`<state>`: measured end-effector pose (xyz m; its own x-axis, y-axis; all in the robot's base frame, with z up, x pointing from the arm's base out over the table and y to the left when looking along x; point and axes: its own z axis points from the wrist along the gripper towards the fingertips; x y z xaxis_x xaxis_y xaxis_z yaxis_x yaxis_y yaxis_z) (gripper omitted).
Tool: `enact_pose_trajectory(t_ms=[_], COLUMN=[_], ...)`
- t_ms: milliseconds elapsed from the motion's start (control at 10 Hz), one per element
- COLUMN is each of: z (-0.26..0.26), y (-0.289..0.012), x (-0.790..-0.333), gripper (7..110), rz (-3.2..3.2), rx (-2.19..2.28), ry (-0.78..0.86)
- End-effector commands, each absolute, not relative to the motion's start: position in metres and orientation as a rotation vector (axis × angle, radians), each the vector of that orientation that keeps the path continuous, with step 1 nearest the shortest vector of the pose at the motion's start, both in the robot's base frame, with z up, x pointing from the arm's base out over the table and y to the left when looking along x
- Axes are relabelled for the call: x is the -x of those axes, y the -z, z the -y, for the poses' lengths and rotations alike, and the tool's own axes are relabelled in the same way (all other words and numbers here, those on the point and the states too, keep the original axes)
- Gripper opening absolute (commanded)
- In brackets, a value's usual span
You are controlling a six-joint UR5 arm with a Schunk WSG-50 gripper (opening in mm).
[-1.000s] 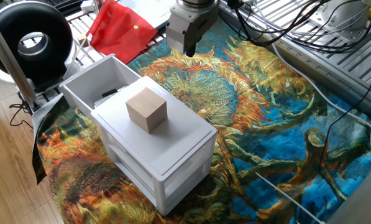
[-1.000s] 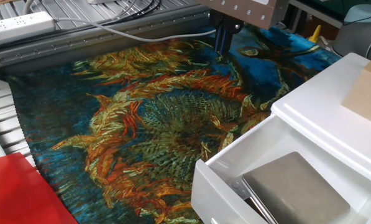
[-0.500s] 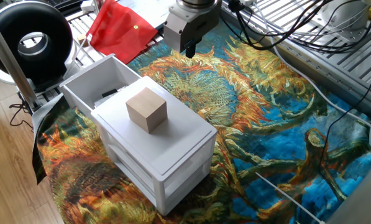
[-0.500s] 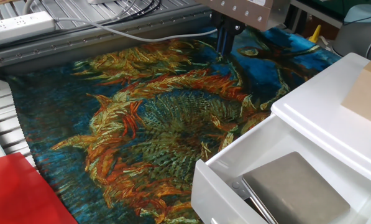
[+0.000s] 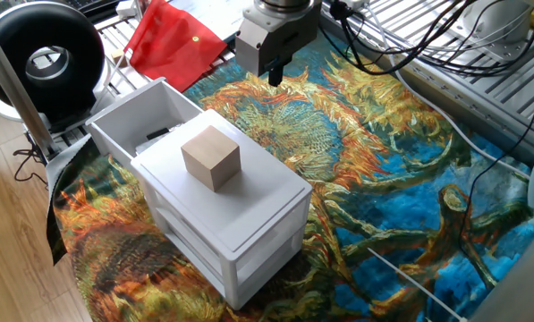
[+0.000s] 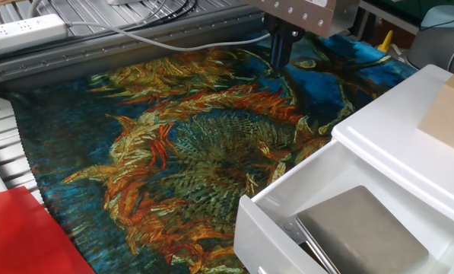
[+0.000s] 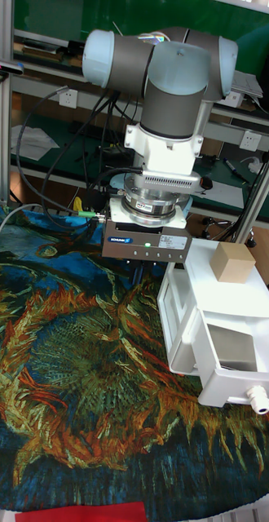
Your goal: Grasp the handle and close the drawer
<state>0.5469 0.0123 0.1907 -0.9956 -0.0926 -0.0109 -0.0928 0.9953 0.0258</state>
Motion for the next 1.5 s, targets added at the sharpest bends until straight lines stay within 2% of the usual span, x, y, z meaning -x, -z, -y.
enact_pose_trajectory(t_ms=[0,300,800,1000,1200,1400], z=[-0.008,0.002,0.003,0.004,-0.008,-0.008], y=[-0.193,-0.192,-0.192,-0.193,-0.192,-0.192], x=[-0.565,-0.561,-0.554,-0.524,-0.529,-0.530], gripper=[7,7,7,7,7,7], rz=[-3.059,-3.074,-3.103,-3.222,-3.197,-3.196], rx=[0.109,0.124,0.105,0.131,0.222,0.124], ry=[-0.016,0.050,0.050,0.050,-0.028,-0.025])
